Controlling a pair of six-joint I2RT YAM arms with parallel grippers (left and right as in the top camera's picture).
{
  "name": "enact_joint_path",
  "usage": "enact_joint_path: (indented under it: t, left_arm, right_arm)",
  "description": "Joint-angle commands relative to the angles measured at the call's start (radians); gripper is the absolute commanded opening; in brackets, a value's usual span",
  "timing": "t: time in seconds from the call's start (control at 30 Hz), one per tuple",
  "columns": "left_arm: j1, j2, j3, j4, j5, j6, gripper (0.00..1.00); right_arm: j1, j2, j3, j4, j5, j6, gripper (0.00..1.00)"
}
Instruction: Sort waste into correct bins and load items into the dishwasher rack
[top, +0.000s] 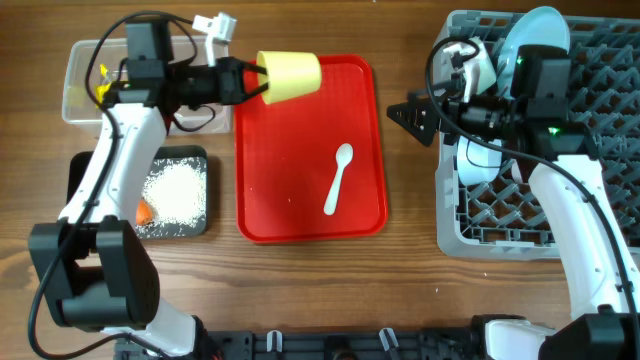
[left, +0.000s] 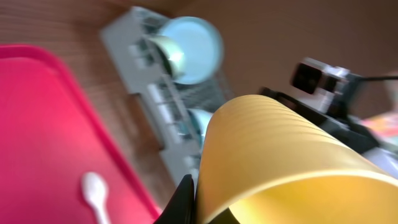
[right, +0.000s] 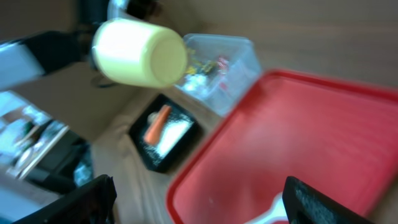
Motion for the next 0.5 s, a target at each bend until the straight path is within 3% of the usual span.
enact_joint_path:
  t: [0.0,0.33,0.47]
  left_arm:
    - [-0.001,-0.006,0.001,0.002,0.238,-0.005,0.04]
    - [-0.095,-0.005,0.001,0.014,0.235,0.026,0.04]
    - [-0.121,-0.005,0.001,0.013,0.229,0.048,0.04]
  right_arm:
    - [0.028,0.003,-0.001,0.068,-0.172,0.028,0.89]
    - [0.175,0.05,-0.001,0.392,-0.174,0.26,0.91]
    - [0.211,0.05,-0.001,0.432,-0.137,0.288,0.91]
